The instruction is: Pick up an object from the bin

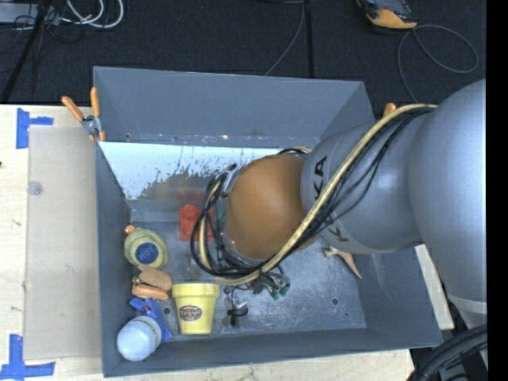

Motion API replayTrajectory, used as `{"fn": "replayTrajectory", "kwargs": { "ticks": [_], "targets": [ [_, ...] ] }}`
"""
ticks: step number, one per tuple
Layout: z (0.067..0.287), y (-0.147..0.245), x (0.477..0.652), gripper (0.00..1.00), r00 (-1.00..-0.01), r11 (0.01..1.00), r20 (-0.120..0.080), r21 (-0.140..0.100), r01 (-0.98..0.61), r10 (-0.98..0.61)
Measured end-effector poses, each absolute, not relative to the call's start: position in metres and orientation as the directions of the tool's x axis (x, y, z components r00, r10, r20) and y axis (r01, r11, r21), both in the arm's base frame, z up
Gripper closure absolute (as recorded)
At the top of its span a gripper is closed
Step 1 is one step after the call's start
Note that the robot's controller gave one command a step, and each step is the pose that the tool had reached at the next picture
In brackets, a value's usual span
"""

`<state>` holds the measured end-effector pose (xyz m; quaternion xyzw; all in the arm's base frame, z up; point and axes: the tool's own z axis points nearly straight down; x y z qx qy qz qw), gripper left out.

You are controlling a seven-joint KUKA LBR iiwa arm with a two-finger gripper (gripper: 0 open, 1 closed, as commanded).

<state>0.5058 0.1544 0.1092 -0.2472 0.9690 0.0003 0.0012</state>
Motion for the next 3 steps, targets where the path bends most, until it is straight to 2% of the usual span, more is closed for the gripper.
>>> {"fn": "replayTrajectory", "kwargs": {
  "ticks": [1,2,3],
  "targets": [
    [0.129,0.163,0.509,0.0,-0.877,0.877,-0.02,-0.004,-0.48,-0.48],
    [0.098,0.172,0.503,0.0,-0.823,0.824,-0.007,-0.002,-0.567,-0.567],
    [0.073,0.197,0.502,1.0,-0.668,0.668,-0.023,-0.015,-0.744,-0.744]
  ]
}}
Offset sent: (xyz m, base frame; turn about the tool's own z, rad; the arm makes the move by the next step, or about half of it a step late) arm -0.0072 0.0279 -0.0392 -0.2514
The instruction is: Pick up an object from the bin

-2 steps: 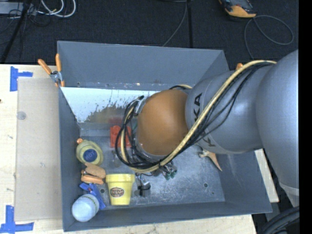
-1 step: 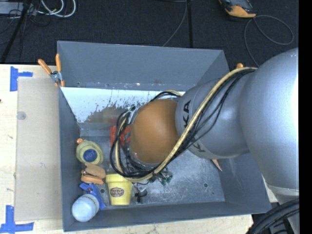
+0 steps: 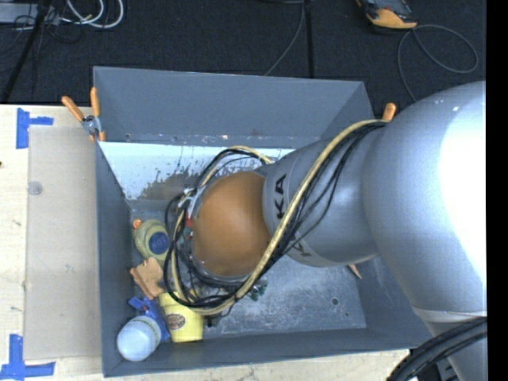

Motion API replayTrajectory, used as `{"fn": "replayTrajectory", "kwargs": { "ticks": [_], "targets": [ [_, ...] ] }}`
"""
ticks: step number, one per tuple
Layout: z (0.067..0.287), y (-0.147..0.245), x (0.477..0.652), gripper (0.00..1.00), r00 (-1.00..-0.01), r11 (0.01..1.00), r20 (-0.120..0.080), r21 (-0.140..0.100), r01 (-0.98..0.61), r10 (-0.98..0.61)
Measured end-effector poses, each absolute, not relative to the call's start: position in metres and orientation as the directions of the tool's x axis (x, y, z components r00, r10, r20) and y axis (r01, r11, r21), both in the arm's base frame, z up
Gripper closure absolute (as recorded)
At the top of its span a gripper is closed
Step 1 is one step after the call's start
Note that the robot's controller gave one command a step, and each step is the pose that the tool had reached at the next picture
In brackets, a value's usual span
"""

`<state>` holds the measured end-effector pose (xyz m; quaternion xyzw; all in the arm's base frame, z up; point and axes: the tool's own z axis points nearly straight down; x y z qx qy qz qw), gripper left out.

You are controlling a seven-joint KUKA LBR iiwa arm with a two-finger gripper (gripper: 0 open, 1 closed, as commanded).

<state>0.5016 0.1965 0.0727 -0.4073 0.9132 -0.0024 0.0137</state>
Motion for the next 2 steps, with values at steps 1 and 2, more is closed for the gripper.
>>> {"fn": "replayTrajectory", "kwargs": {
  "ticks": [1,2],
  "targets": [
    [0.073,0.196,0.502,1.0,-0.669,0.669,-0.023,-0.015,-0.743,-0.743],
    [0.174,0.206,0.498,1.0,-0.654,0.655,-0.023,-0.015,-0.756,-0.756]
  ]
}}
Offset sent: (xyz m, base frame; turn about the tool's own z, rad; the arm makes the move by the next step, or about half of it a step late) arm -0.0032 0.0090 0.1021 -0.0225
